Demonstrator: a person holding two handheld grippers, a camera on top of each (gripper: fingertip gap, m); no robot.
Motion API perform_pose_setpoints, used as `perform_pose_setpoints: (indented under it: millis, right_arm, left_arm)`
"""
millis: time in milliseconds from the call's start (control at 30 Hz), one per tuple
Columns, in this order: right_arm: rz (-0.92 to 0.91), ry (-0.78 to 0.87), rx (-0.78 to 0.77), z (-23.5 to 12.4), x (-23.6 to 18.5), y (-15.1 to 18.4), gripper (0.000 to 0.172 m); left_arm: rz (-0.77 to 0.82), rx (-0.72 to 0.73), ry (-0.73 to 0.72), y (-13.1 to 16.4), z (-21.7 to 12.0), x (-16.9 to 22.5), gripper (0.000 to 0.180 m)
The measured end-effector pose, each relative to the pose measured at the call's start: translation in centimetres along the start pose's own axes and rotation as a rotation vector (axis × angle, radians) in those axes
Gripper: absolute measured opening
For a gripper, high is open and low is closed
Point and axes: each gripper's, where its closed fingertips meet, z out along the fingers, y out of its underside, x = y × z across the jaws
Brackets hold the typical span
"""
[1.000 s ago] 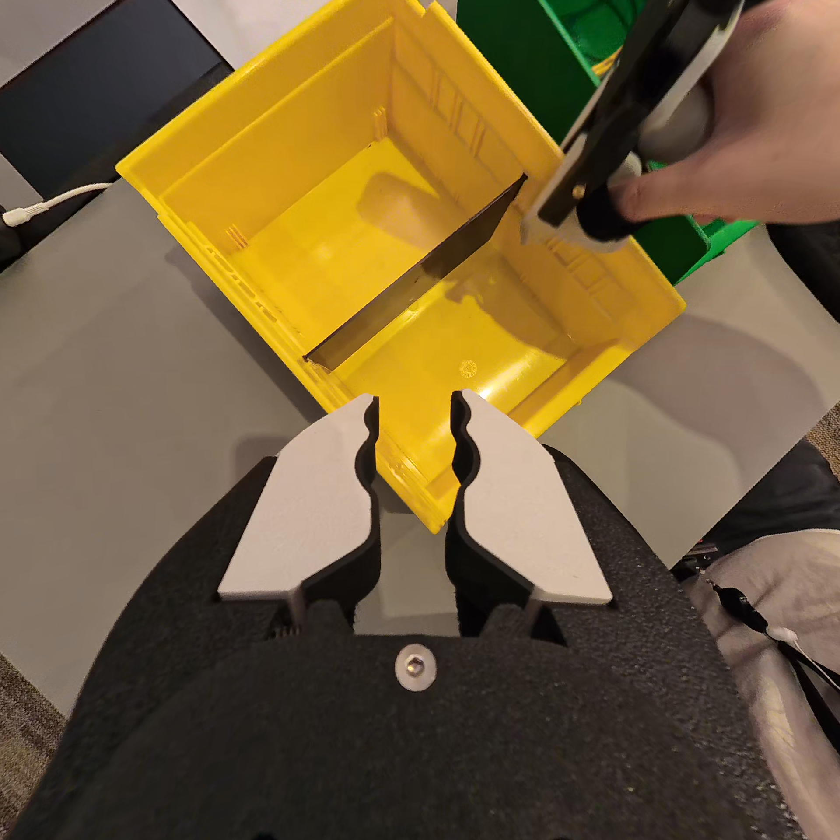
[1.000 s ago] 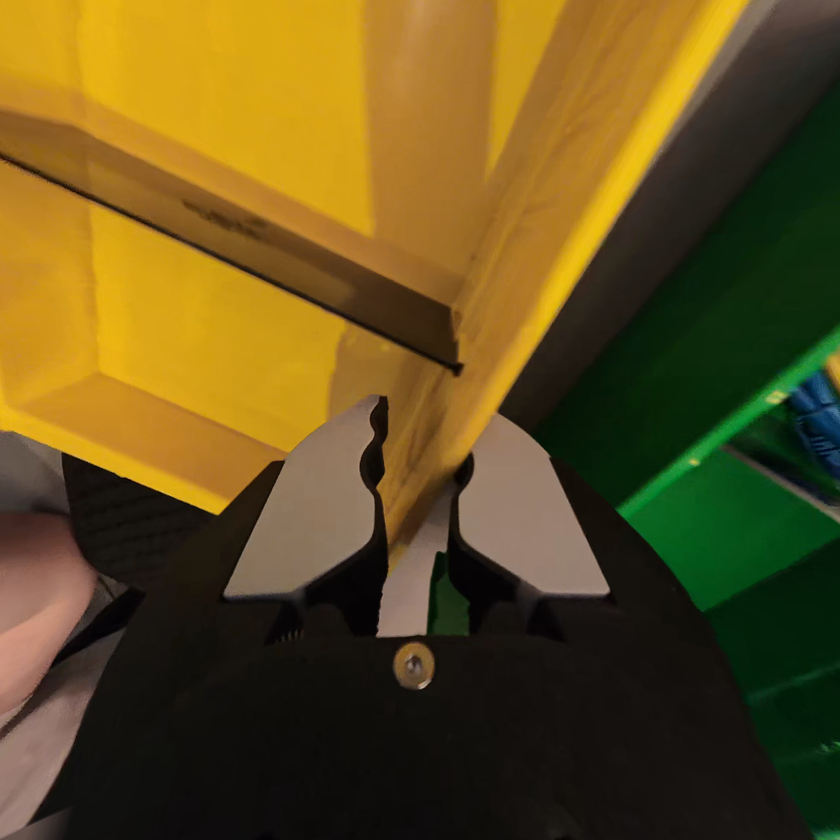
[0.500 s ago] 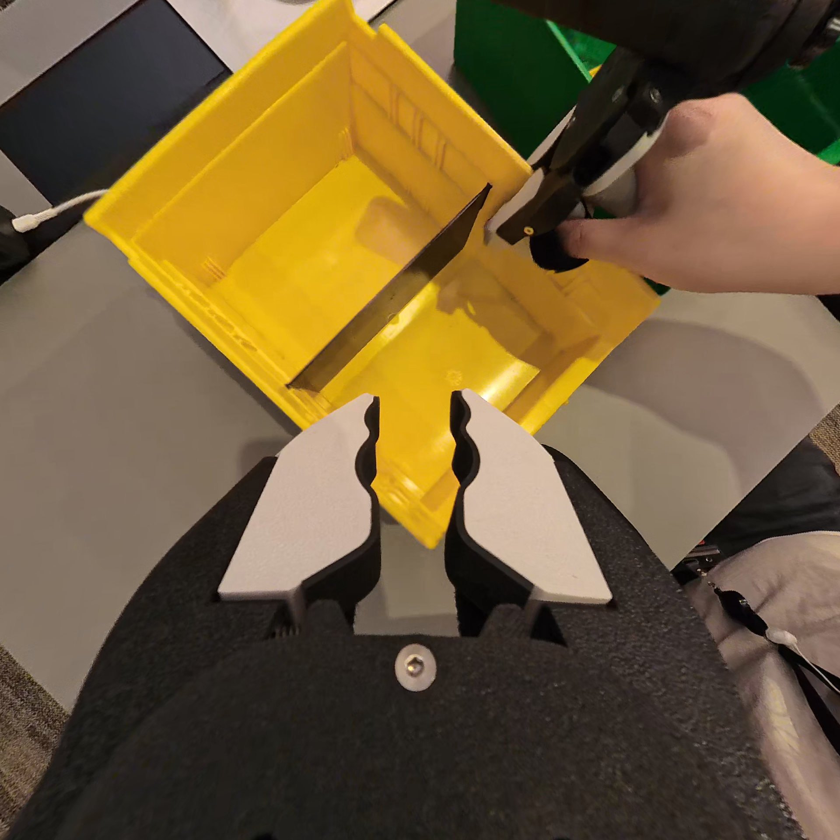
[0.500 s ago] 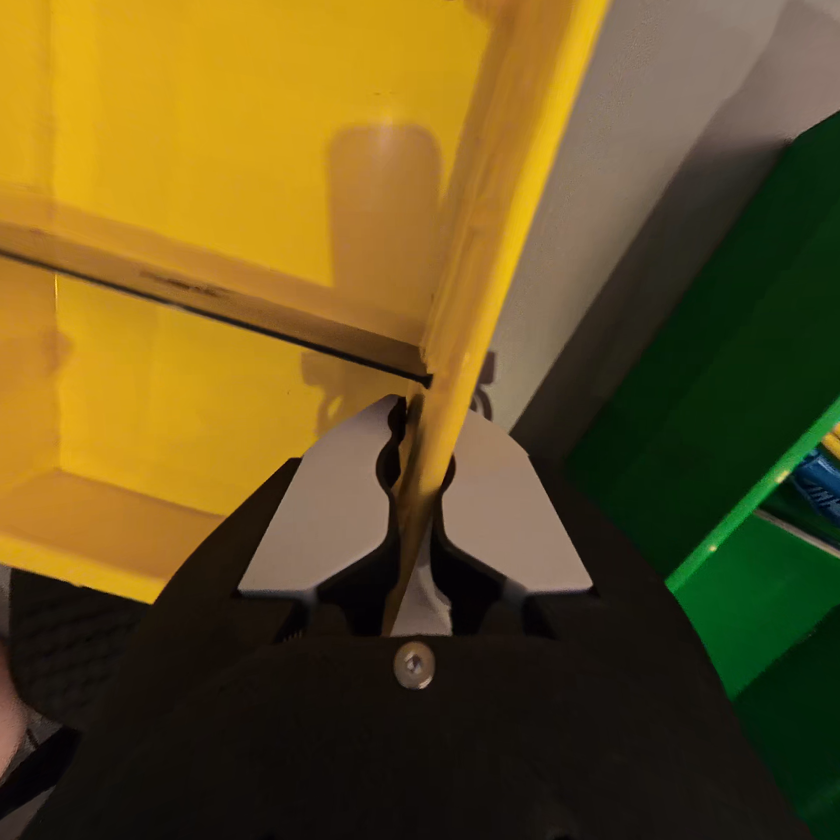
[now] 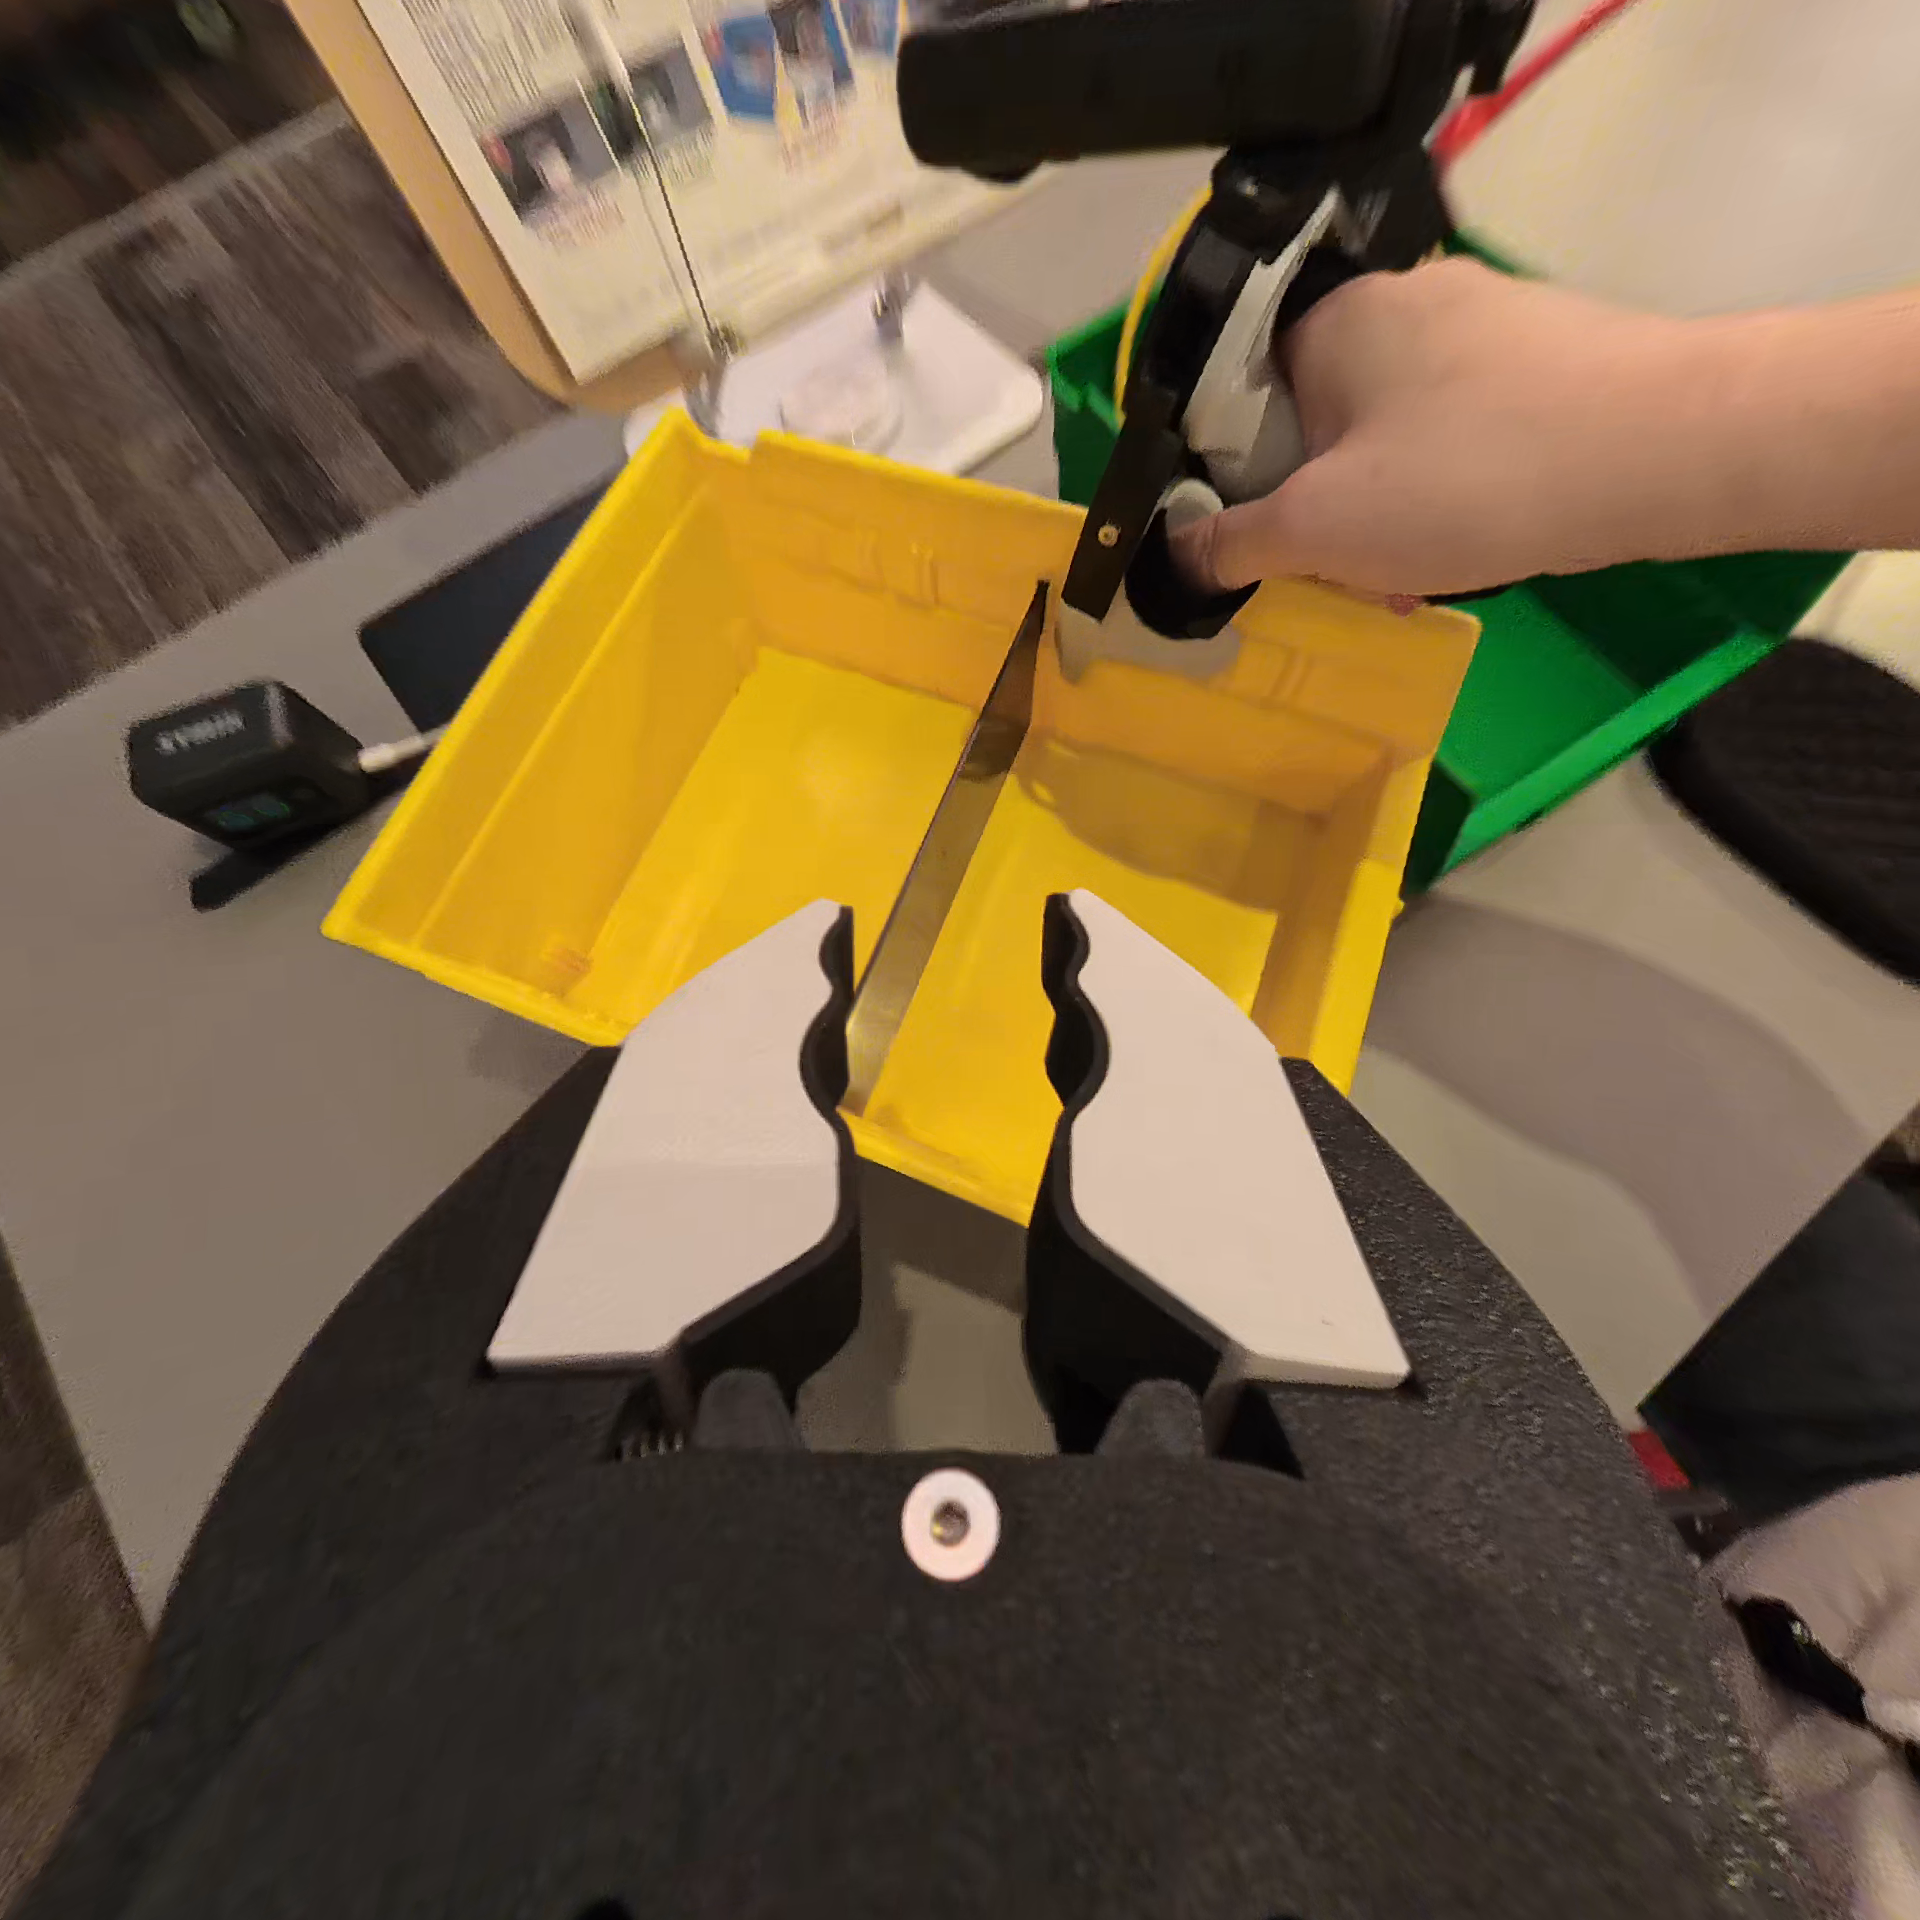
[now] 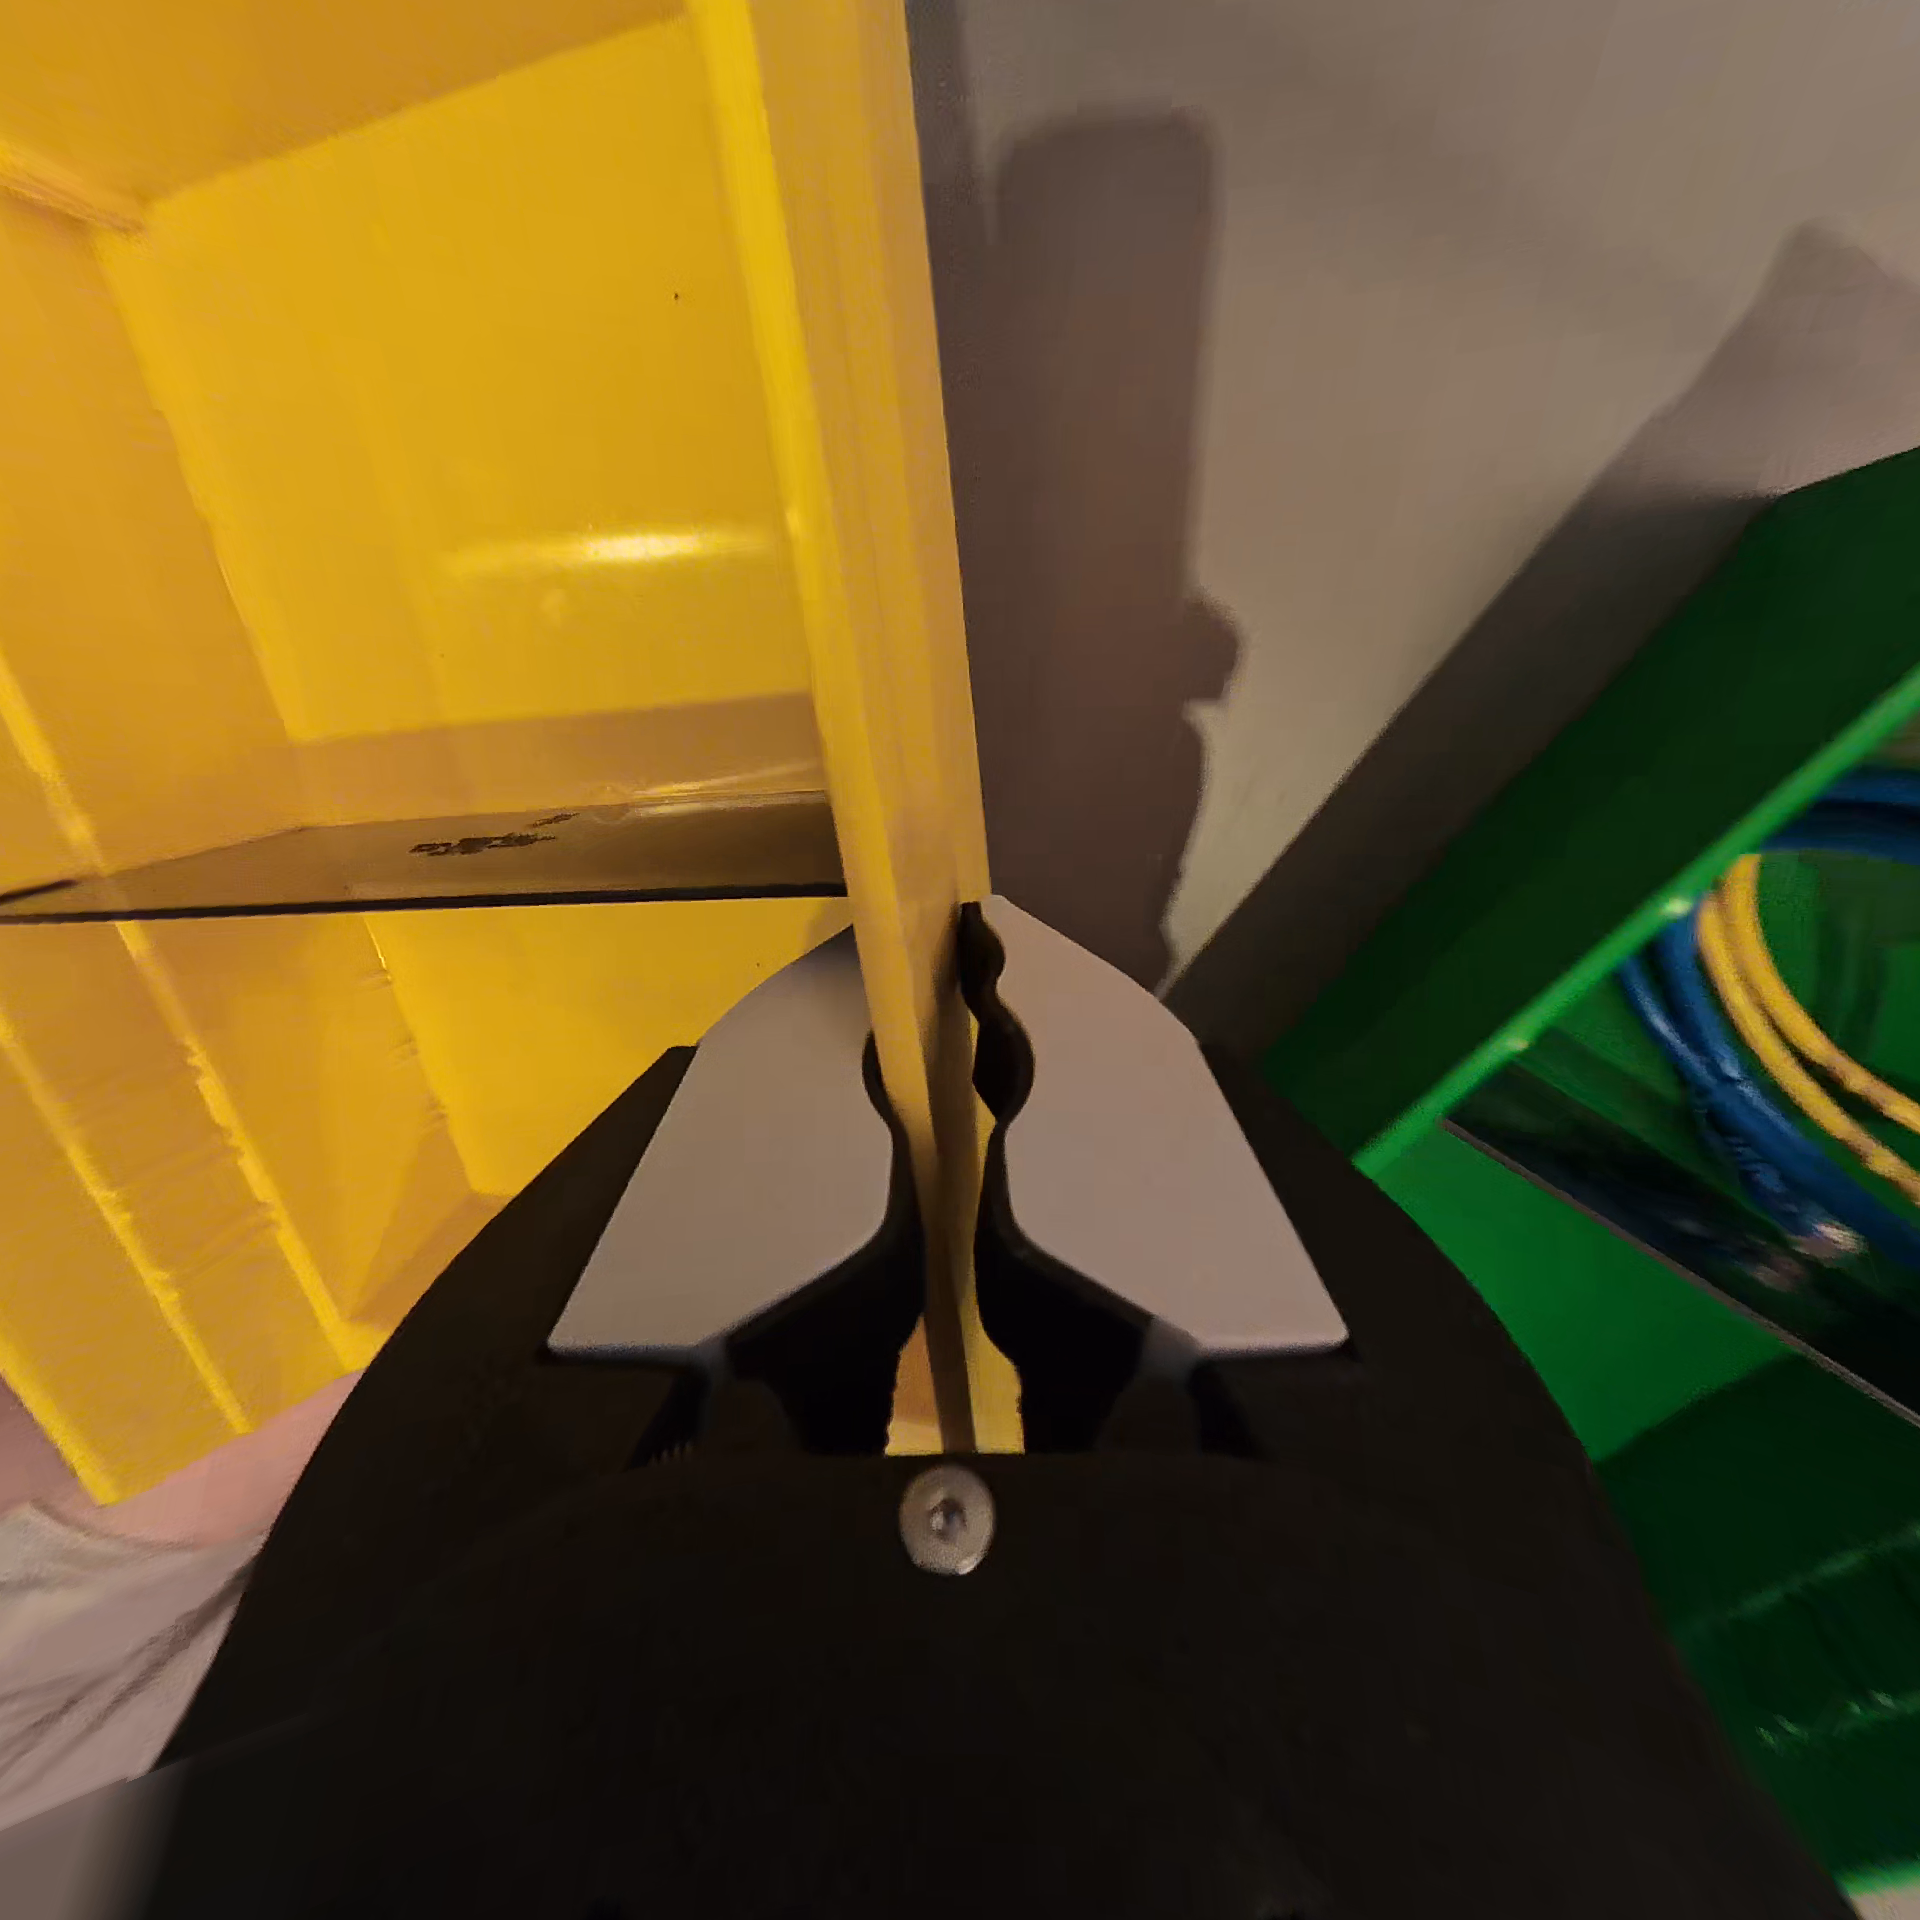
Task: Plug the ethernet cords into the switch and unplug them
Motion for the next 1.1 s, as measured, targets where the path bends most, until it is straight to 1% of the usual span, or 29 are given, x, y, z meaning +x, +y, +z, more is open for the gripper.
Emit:
perform_pose_setpoints:
  millis: [100,200,267,333,367,433,500,567,633,700,733,767,800,833,900,933,1000,1067,1100]
  right_arm:
    - [-0.032,-0.010,0.001,-4.2,0.0,0.0,0.005]
    - [-0.030,-0.031,-0.023,-8.9,1.1,1.6,0.005]
    - [-0.018,-0.037,-0.042,-12.0,2.8,3.7,0.006]
    - [0.014,-0.041,-0.053,-14.9,5.5,6.3,0.007]
    - [0.037,-0.041,-0.050,-16.2,7.1,7.8,0.006]
    - [0.080,-0.036,-0.033,-18.6,10.6,11.1,0.005]
    - [0.130,-0.027,-0.013,-20.5,14.3,14.6,0.005]
    - [0.180,-0.020,0.010,-22.0,18.1,18.1,0.005]
    - [0.225,-0.014,0.033,-22.8,21.8,21.5,0.006]
    - [0.251,-0.013,0.049,-23.2,25.2,24.7,0.006]
    - [0.266,-0.017,0.056,-23.2,26.9,26.2,0.005]
    - [0.284,-0.024,0.063,-23.1,28.5,27.6,0.005]
    - [0.304,-0.033,0.072,-22.9,30.1,28.9,0.005]
    - [0.333,-0.039,0.082,-22.8,31.8,30.1,0.006]
    - [0.386,-0.038,0.098,-22.3,35.2,32.1,0.006]
    - [0.406,-0.029,0.103,-22.1,36.9,32.9,0.006]
    - [0.442,-0.008,0.117,-21.4,39.8,33.8,0.006]
    - [0.466,0.006,0.129,-20.7,42.0,34.3,0.005]
    - [0.474,0.007,0.132,-20.4,42.9,34.4,0.005]
  left_arm:
    - [-0.001,0.165,0.021,-2.1,-2.9,1.6,0.040]
    - [0.035,0.315,0.042,-3.6,-6.2,3.9,0.045]
    - [0.065,0.446,0.071,-4.9,-8.5,5.7,0.043]
    - [0.091,0.567,0.118,-6.0,-10.5,7.6,0.040]
    - [0.103,0.589,0.136,-6.1,-11.0,8.4,0.040]
    - [0.130,0.555,0.164,-5.8,-10.4,9.6,0.041]
    - [0.151,0.487,0.197,-5.6,-8.5,10.5,0.045]
    - [0.160,0.399,0.240,-5.5,-5.6,11.2,0.045]
    - [0.173,0.281,0.313,-5.1,-1.7,12.2,0.033]
    - [0.178,0.130,0.438,-3.9,2.2,14.0,0.029]
    - [0.155,0.085,0.492,-3.6,3.8,14.8,0.029]
    - [0.108,0.063,0.514,-3.5,5.6,15.1,0.029]
    - [0.058,0.038,0.518,-3.1,7.3,15.2,0.032]
    - [0.028,-0.001,0.510,-2.5,9.1,15.1,0.038]
    - [0.000,-0.082,0.457,-1.7,12.6,14.1,0.053]
    - [-0.022,-0.101,0.436,-1.9,14.1,13.5,0.058]
    - [-0.098,-0.118,0.436,-3.0,16.5,12.7,0.060]
    - [-0.181,-0.139,0.472,-4.2,18.4,12.8,0.054]
    - [-0.199,-0.198,0.450,-3.9,19.3,12.6,0.057]
